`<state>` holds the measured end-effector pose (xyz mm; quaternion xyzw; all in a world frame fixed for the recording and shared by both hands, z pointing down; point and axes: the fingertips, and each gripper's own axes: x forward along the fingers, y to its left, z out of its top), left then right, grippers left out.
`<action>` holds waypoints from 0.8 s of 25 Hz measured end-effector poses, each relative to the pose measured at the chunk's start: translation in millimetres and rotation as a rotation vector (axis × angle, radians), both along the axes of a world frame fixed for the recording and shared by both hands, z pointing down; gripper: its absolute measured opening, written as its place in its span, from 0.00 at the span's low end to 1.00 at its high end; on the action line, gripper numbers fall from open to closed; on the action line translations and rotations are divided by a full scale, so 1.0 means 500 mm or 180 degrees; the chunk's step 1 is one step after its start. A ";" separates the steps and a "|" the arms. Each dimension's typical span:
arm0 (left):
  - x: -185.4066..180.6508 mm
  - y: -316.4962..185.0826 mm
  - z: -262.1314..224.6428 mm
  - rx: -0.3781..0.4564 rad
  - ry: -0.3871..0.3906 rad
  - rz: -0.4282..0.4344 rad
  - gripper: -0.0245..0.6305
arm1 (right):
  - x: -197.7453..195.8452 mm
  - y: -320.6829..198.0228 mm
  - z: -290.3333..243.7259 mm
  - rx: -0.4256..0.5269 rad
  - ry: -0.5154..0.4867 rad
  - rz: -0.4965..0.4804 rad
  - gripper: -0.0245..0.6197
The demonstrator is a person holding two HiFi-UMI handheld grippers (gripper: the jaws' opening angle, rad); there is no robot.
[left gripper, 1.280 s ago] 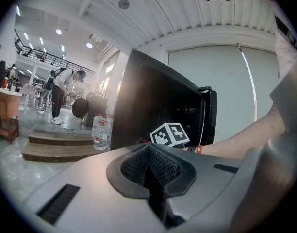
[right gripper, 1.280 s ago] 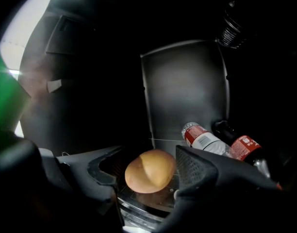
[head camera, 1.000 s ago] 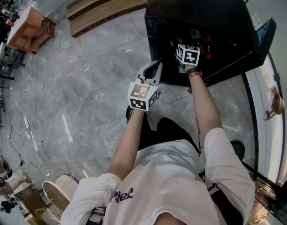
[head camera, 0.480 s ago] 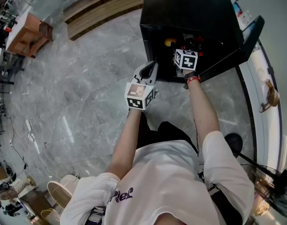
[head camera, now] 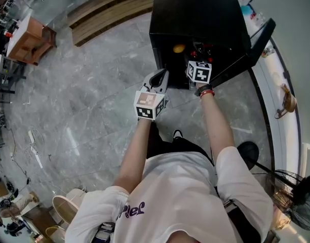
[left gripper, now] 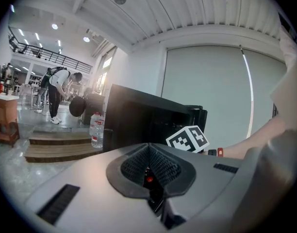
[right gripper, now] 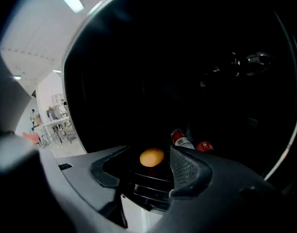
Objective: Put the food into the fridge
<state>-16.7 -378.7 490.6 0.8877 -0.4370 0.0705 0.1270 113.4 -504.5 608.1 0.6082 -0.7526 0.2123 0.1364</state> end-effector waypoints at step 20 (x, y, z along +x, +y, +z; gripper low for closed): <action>0.031 0.062 -0.055 0.0014 -0.0021 0.0047 0.07 | 0.035 0.139 -0.084 0.0080 0.0003 0.0051 0.35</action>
